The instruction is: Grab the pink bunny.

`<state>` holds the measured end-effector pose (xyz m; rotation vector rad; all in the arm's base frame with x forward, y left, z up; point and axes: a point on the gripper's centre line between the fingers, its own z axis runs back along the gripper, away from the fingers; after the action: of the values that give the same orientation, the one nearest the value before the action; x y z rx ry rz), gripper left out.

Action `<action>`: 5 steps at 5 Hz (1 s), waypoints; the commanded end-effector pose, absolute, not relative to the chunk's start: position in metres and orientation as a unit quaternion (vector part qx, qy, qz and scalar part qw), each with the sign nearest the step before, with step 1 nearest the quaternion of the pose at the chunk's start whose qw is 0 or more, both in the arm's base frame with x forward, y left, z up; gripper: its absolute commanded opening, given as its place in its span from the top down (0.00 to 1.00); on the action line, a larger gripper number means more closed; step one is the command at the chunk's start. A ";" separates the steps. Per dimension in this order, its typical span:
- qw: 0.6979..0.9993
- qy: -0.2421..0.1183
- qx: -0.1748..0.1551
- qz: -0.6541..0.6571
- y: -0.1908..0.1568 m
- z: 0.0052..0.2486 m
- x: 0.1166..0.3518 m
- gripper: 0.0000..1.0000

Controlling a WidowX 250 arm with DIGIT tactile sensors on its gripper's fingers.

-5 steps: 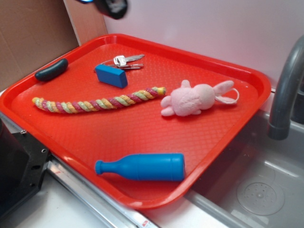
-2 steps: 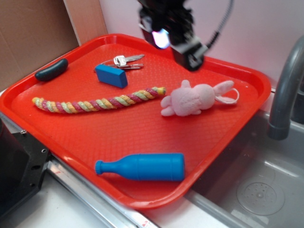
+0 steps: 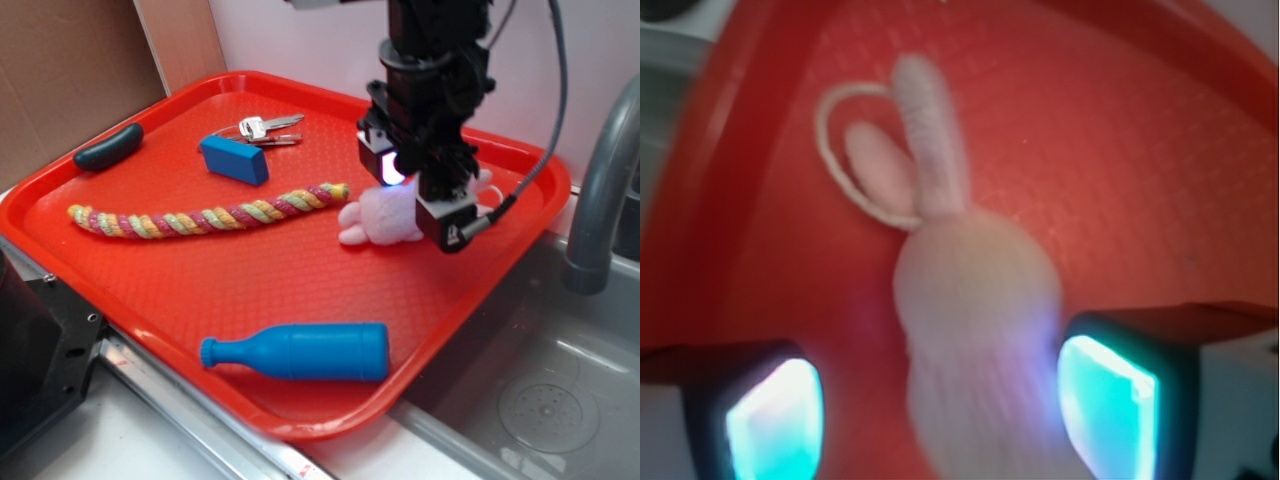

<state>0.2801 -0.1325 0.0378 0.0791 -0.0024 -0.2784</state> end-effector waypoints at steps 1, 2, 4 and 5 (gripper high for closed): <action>0.993 0.014 0.045 -0.104 -0.123 0.026 0.286 0.00; 0.994 0.019 0.050 -0.092 -0.120 0.028 0.287 1.00; 0.997 0.044 0.047 -0.053 -0.106 0.077 0.288 1.00; 1.000 0.006 0.009 -0.006 -0.083 0.126 0.276 1.00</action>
<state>0.2781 -0.0838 0.1148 0.0285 0.0652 -0.0212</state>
